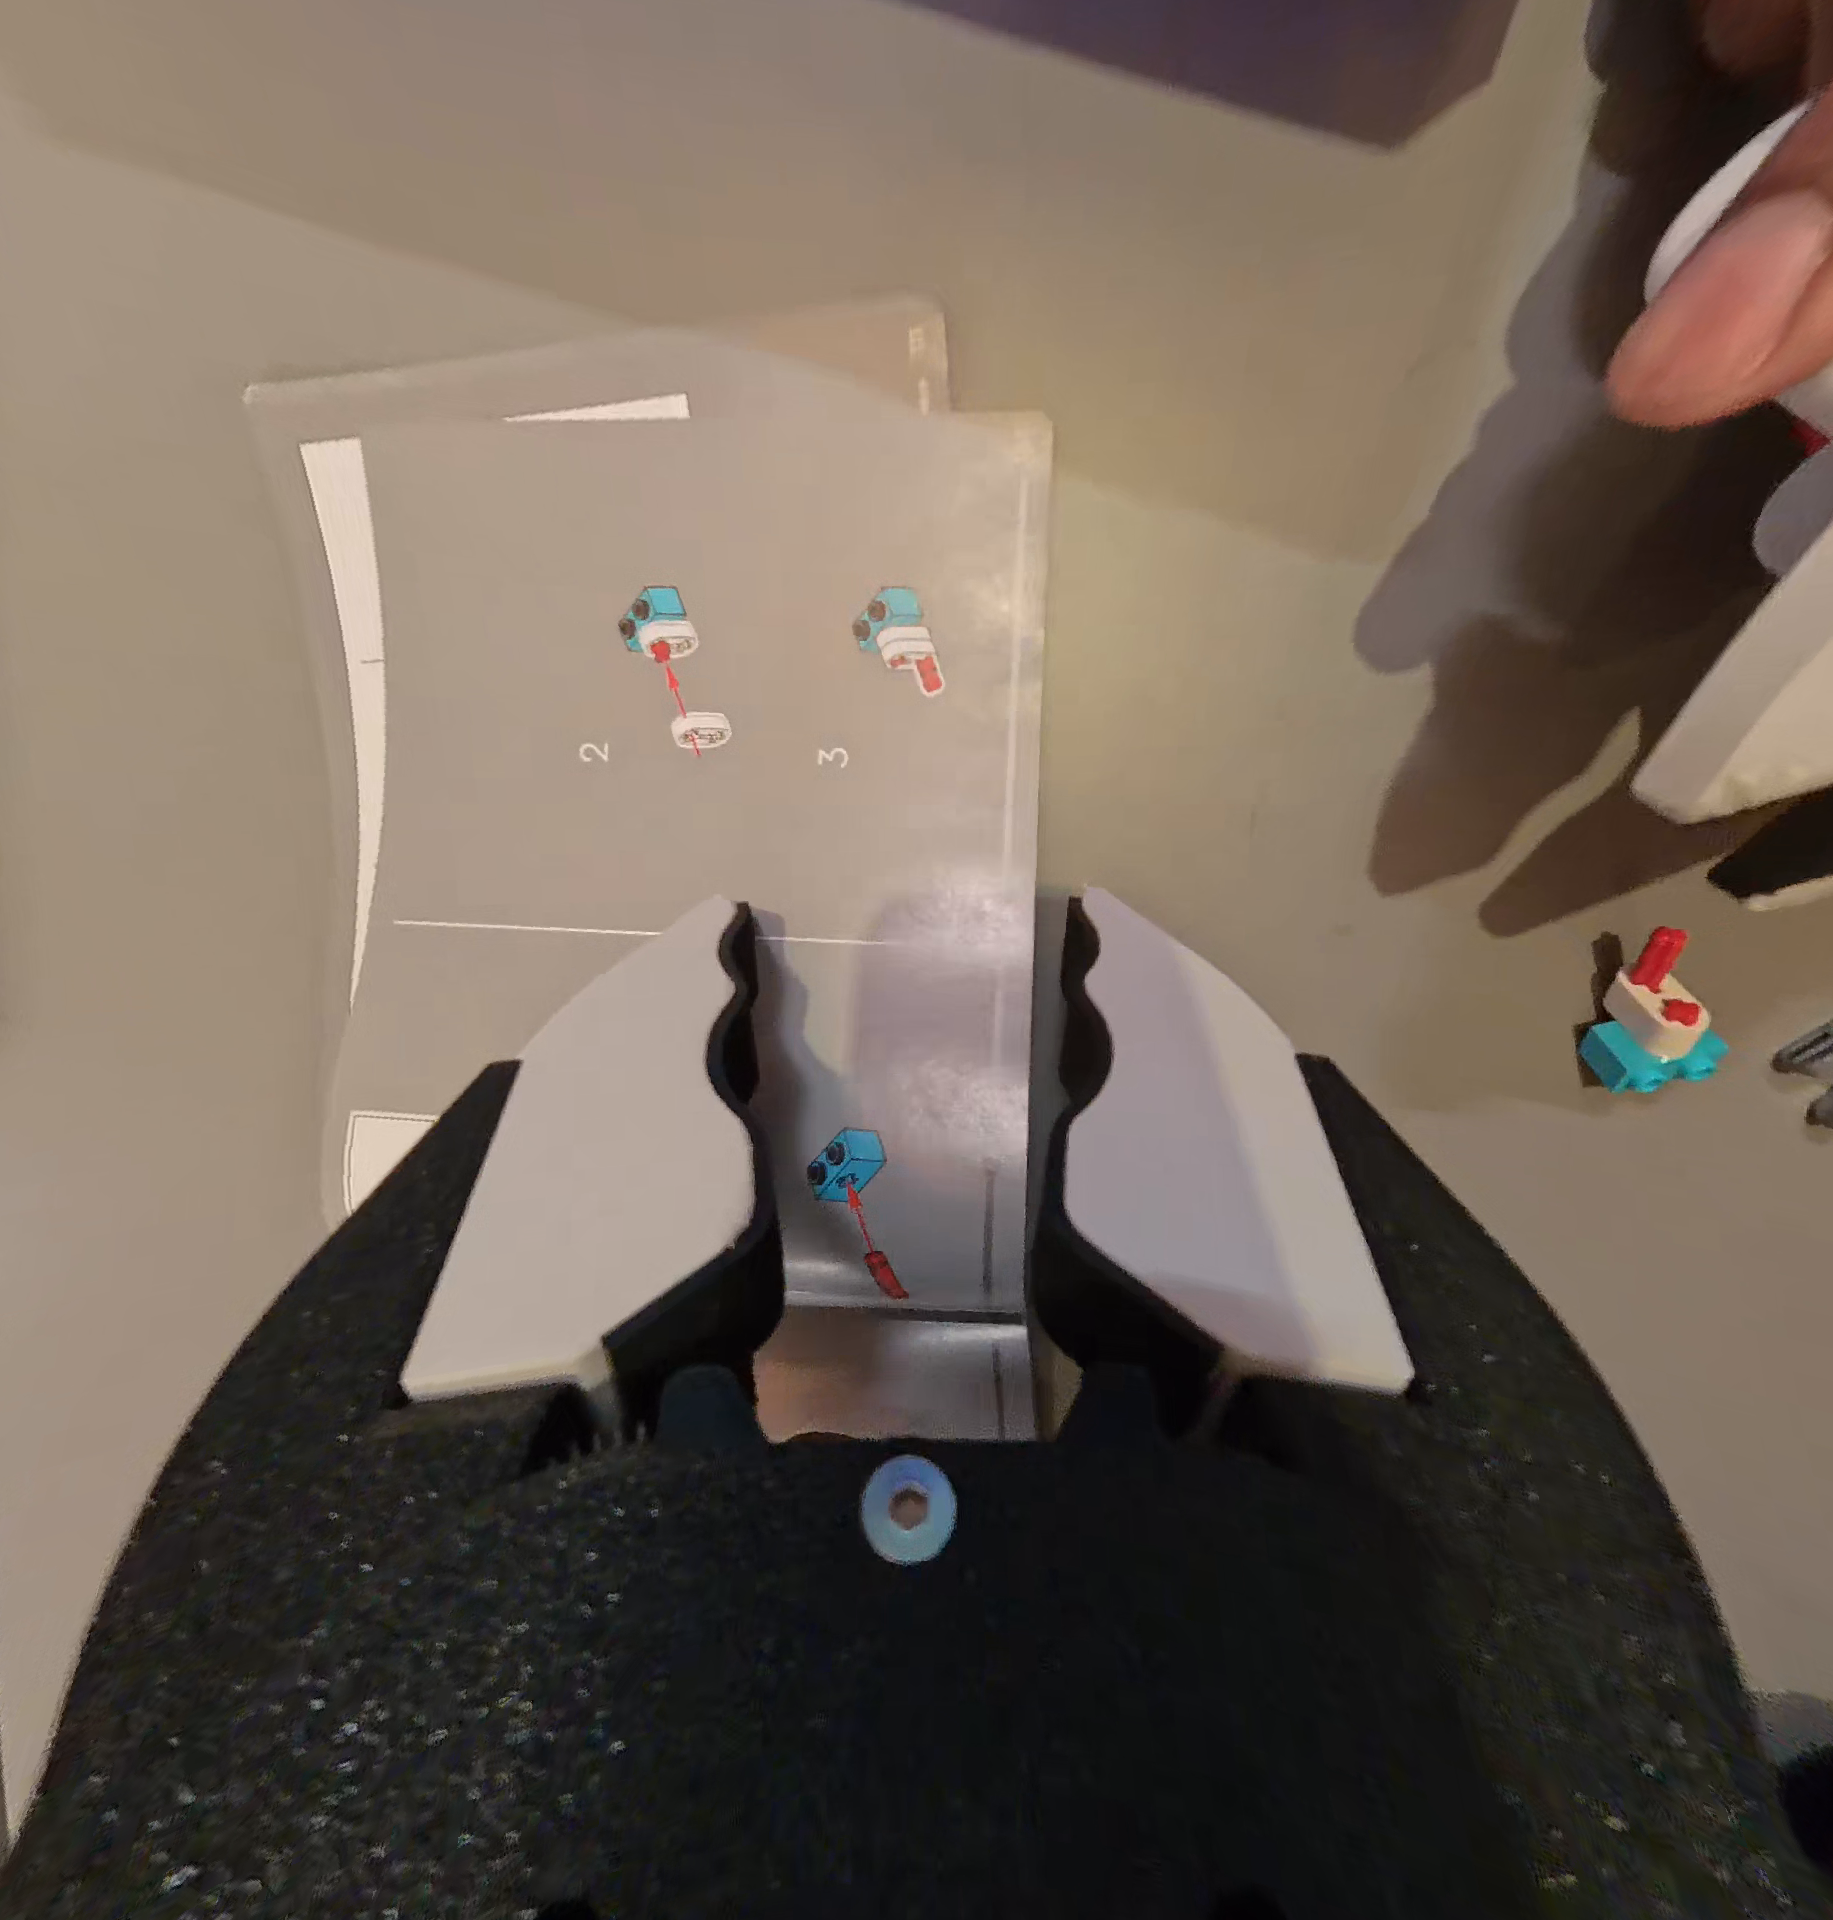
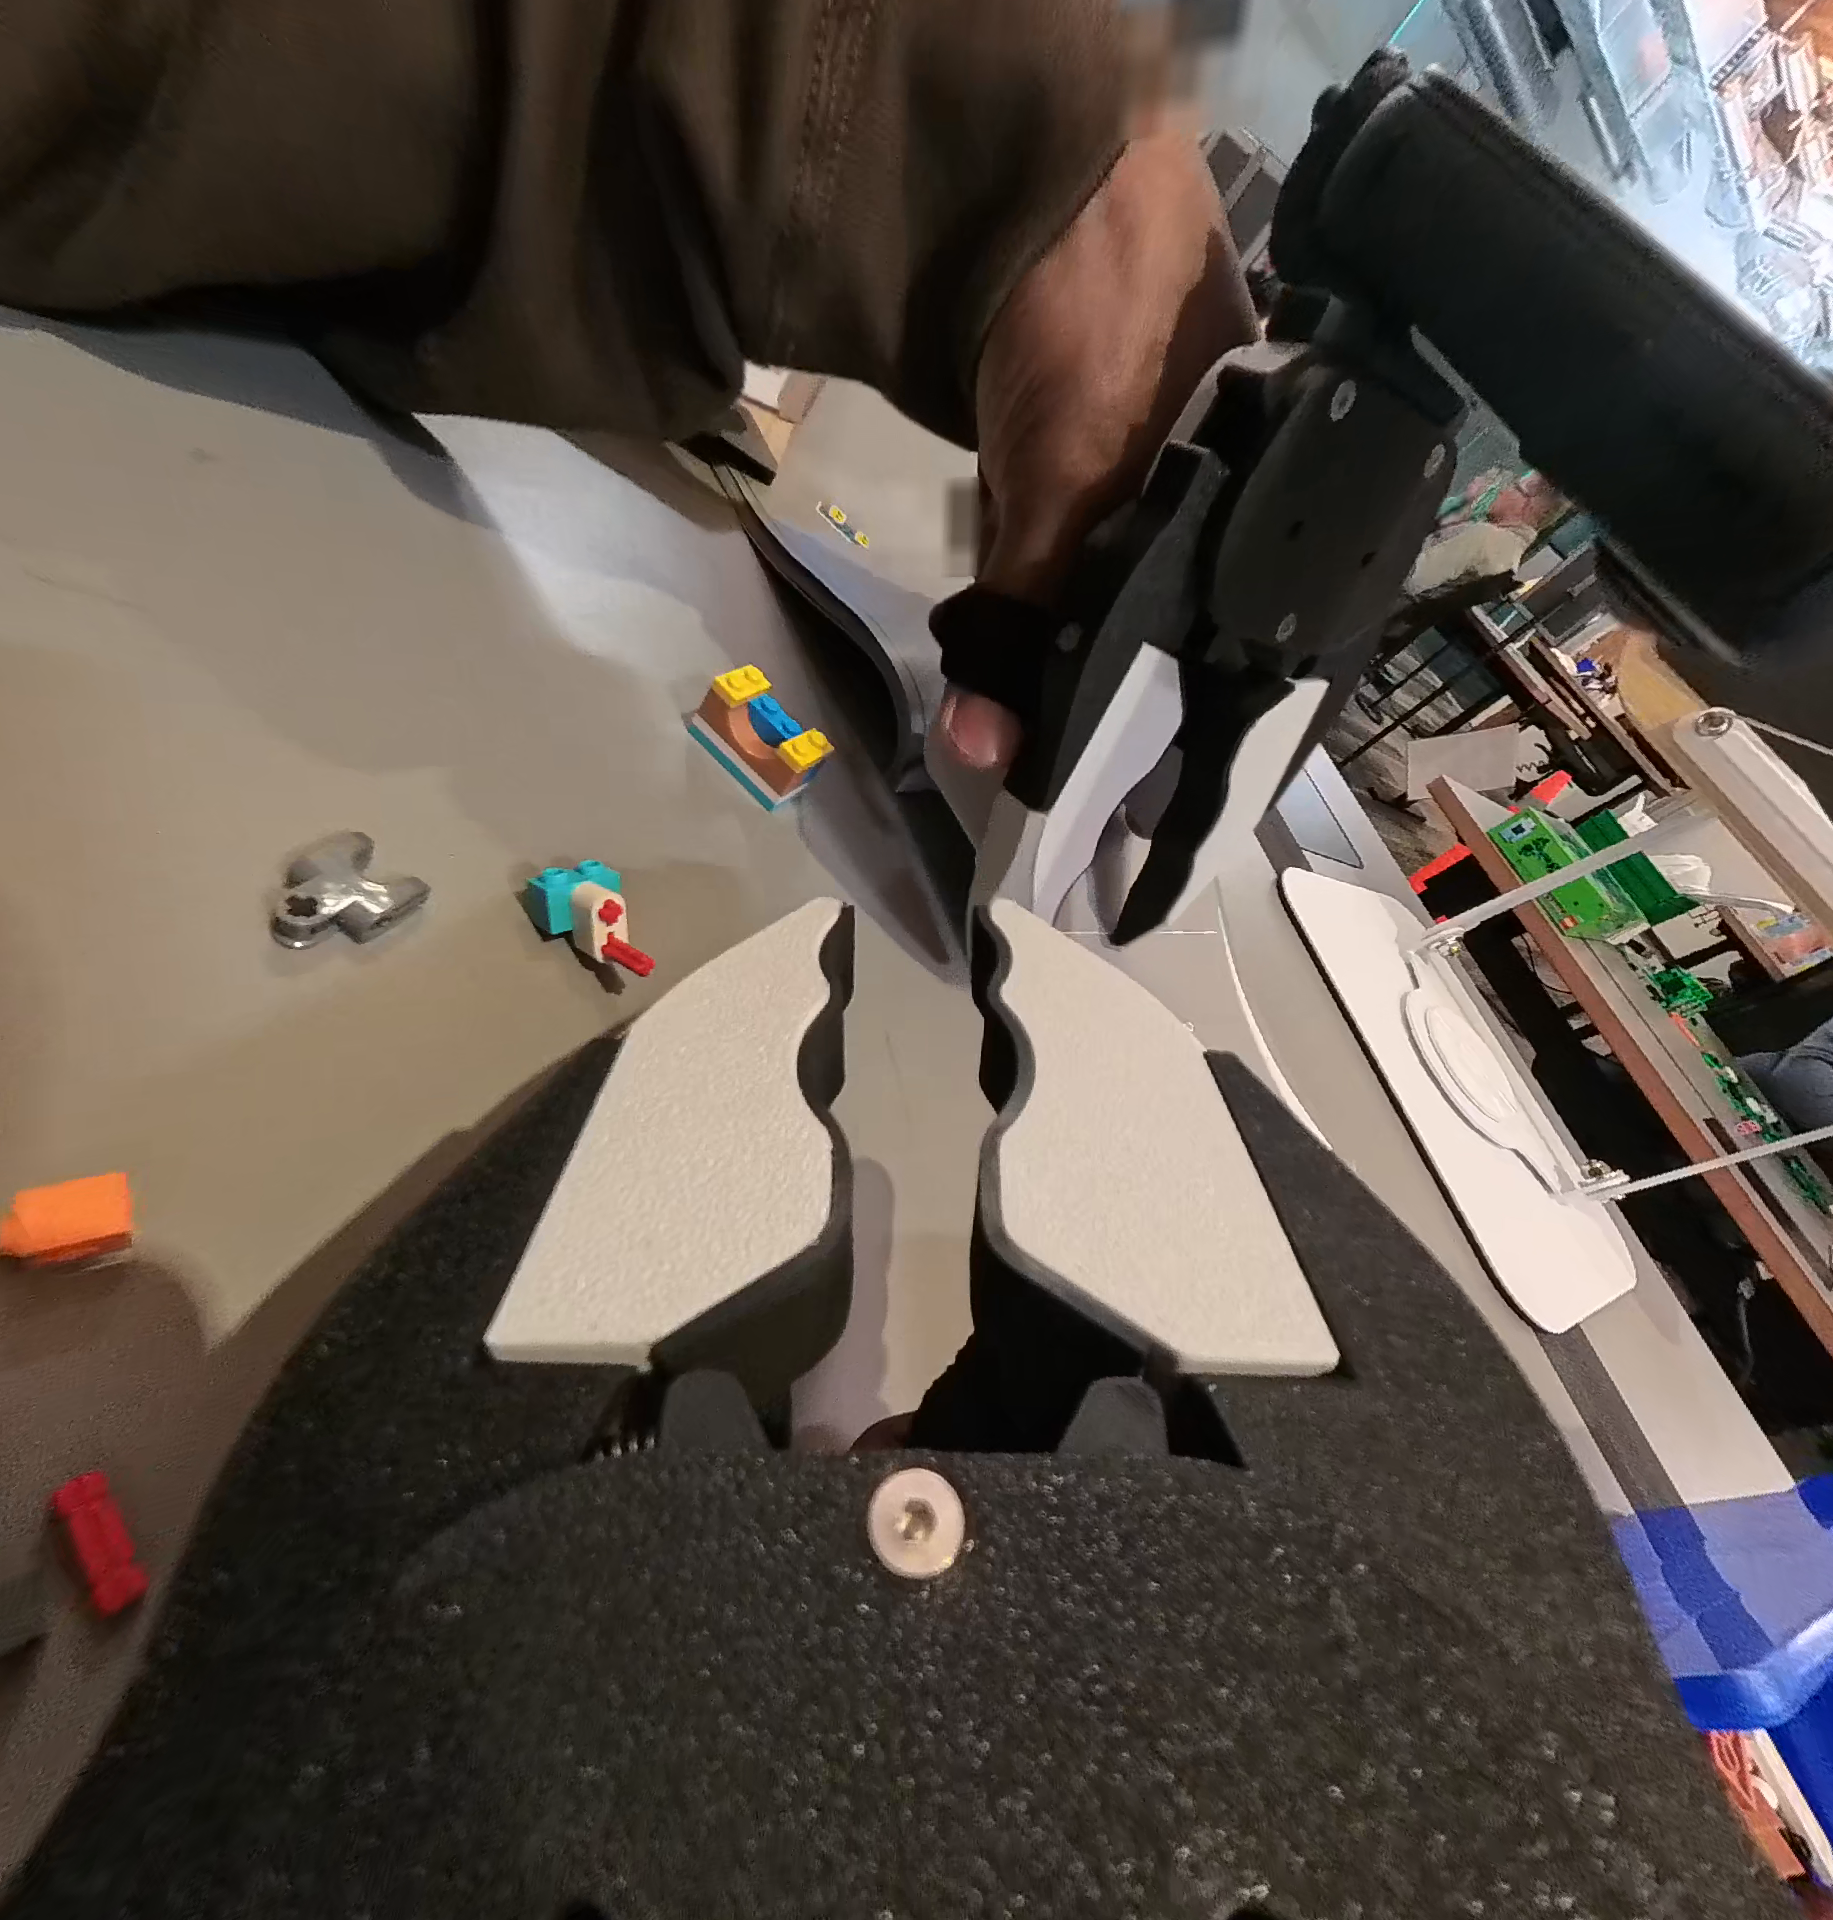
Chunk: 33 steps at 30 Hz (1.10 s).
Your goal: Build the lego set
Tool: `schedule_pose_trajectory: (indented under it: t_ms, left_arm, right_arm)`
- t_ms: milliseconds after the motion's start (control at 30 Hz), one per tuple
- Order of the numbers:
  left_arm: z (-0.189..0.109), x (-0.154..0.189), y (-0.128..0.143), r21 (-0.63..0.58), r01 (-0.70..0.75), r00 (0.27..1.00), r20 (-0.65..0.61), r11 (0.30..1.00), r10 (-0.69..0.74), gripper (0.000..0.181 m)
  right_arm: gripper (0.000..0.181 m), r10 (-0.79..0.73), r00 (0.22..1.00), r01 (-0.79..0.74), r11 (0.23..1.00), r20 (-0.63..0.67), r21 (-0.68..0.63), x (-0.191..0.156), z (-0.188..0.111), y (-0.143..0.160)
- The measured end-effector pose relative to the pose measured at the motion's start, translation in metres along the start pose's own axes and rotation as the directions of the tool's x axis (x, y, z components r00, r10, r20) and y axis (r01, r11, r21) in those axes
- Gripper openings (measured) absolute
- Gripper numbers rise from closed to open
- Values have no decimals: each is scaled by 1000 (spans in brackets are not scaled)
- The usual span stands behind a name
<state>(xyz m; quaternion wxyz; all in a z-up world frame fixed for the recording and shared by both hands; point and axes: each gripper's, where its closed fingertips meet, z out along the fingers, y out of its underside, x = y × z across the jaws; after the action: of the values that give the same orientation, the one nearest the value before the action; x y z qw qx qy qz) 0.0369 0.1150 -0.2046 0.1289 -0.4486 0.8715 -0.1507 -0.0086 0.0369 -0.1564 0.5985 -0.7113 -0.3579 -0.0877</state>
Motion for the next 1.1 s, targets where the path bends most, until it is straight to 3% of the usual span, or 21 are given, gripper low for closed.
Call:
schedule_pose_trajectory:
  t_ms: [267, 500, 767, 1100]
  left_arm:
    - [-13, -2, 9, -27, -6, 1000, 17, 1000, 7, 54]
    - [-27, -6, 16, -26, 5, 999, 38, 1000, -4, 53]
    - [-40, -8, 20, -8, 13, 999, 52, 1000, -12, 53]
    - [-50, -8, 23, 29, 27, 999, 45, 999, -29, 53]
  right_arm:
    - [21, 11, 1000, -11, 1000, -22, -25, 4, 1, 4]
    - [19, 27, 988, -54, 983, -152, -177, 24, 6, 26]
    - [21, -31, 970, -72, 911, -241, -406, 36, 17, 55]
    - [28, -14, 965, -114, 878, -262, -466, 46, 37, 60]
